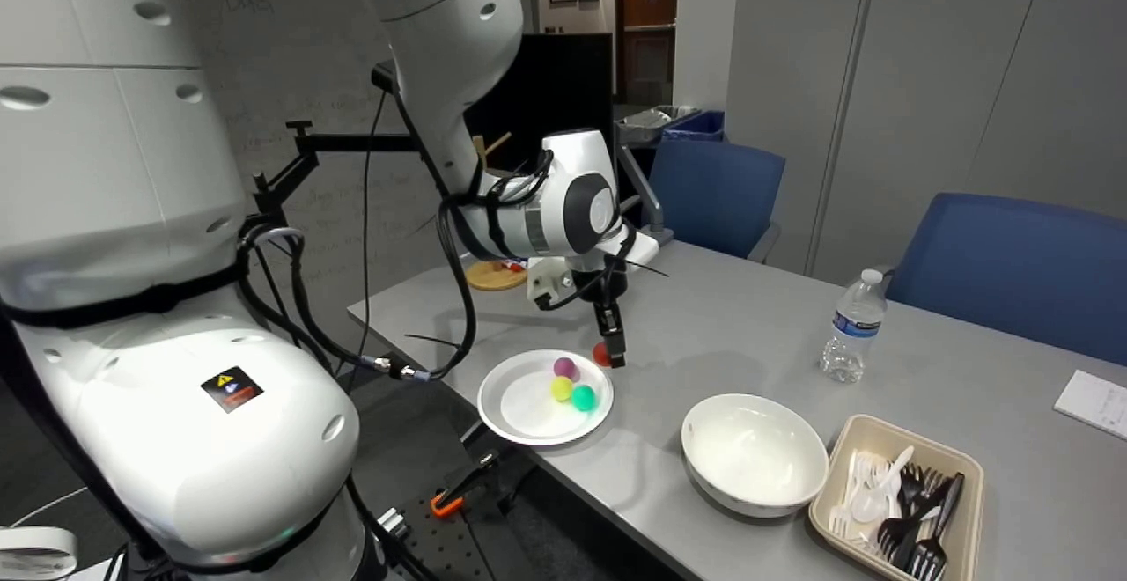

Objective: Move the red, green and yellow objects from the white plate onto the white bowl respectively

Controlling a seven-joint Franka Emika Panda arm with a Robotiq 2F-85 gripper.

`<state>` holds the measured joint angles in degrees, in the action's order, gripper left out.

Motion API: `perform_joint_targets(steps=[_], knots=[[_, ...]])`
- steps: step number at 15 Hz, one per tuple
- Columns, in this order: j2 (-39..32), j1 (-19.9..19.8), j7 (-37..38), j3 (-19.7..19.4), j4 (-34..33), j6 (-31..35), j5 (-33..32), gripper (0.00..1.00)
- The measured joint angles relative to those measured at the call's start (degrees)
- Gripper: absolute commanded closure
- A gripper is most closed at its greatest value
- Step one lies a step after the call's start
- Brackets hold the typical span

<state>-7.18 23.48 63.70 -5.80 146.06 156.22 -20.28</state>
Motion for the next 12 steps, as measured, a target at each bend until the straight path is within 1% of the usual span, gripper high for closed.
perform_joint_targets(steps=[3,6,9,12], knots=[[1.32,-5.93,-0.16,-0.06,-2.51,-0.91,-1.53,0.89],[2.95,-11.03,-0.14,-0.15,-5.08,-3.46,-3.40,0.89],[4.01,-14.77,0.41,-0.15,-6.23,-6.02,-5.50,0.89],[4.19,-17.34,3.45,-0.16,-6.03,-7.88,-9.09,0.89]])
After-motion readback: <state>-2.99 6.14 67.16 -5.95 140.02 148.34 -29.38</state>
